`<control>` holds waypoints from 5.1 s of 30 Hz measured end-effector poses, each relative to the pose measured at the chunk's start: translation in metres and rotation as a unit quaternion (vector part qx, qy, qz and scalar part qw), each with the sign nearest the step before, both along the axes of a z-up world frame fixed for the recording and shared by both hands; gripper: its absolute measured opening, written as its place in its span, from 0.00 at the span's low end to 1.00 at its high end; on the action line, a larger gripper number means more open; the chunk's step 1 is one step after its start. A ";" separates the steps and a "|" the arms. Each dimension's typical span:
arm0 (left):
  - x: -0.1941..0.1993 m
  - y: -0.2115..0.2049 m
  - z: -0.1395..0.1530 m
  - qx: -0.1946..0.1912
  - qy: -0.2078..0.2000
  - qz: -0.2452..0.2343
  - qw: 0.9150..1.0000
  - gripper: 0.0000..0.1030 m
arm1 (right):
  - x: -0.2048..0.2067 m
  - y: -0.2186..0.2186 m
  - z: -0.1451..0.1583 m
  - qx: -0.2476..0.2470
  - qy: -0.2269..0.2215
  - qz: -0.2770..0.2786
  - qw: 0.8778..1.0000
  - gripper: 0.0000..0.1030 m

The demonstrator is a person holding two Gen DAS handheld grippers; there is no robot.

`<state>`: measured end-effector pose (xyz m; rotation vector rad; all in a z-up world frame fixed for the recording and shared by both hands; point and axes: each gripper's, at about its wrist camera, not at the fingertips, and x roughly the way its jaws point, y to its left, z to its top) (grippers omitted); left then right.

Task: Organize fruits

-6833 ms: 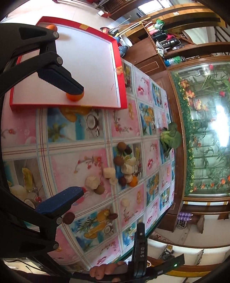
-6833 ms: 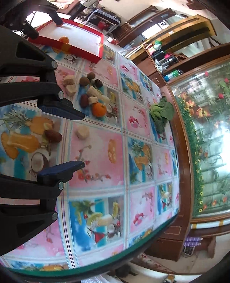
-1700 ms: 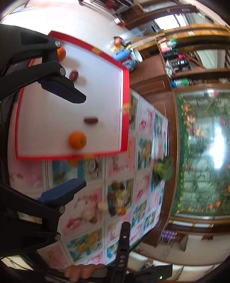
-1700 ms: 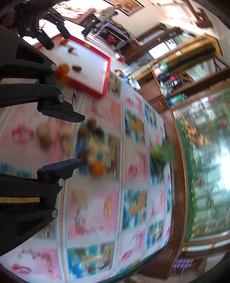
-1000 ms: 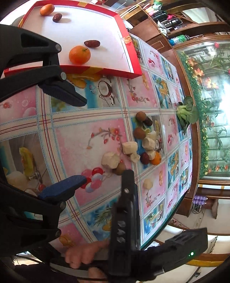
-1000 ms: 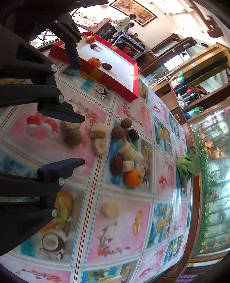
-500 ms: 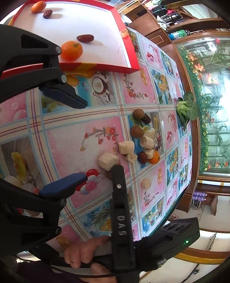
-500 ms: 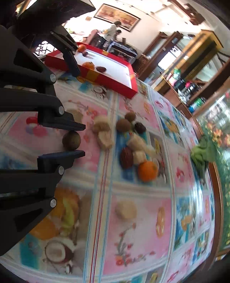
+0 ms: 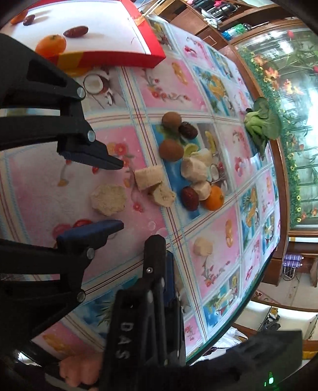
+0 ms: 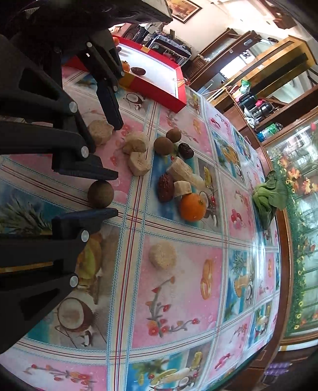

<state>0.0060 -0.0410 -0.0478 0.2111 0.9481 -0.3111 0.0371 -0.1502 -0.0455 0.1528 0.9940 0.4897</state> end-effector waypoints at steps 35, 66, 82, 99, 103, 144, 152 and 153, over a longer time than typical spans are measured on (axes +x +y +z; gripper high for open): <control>-0.094 0.157 0.078 -0.001 -0.168 0.207 0.964 0.27 | -0.050 0.105 0.047 0.037 -0.124 0.059 0.990 0.20; -0.104 0.243 0.036 0.049 -0.162 0.313 0.934 0.27 | -0.098 0.250 0.026 -0.024 -0.109 0.219 0.969 0.21; -0.092 0.247 0.014 0.075 -0.130 0.324 0.934 0.28 | -0.088 0.256 0.009 -0.039 -0.089 0.221 0.970 0.21; -0.102 0.207 0.056 0.117 -0.185 0.308 0.926 0.86 | -0.065 0.147 0.051 0.064 -0.144 0.113 0.981 0.32; -0.102 0.185 0.077 0.111 -0.205 0.288 0.929 0.89 | -0.053 0.107 0.055 0.066 -0.152 0.059 0.984 0.33; -0.068 0.105 0.074 0.132 -0.188 0.221 0.948 0.92 | -0.025 0.018 0.044 0.096 -0.130 -0.046 0.986 0.33; -0.064 0.099 0.061 0.125 -0.172 0.206 0.955 0.92 | -0.024 0.019 0.042 0.091 -0.125 -0.046 0.987 0.33; -0.064 0.098 0.061 0.125 -0.170 0.204 0.956 0.92 | -0.024 0.020 0.041 0.089 -0.125 -0.046 0.987 0.33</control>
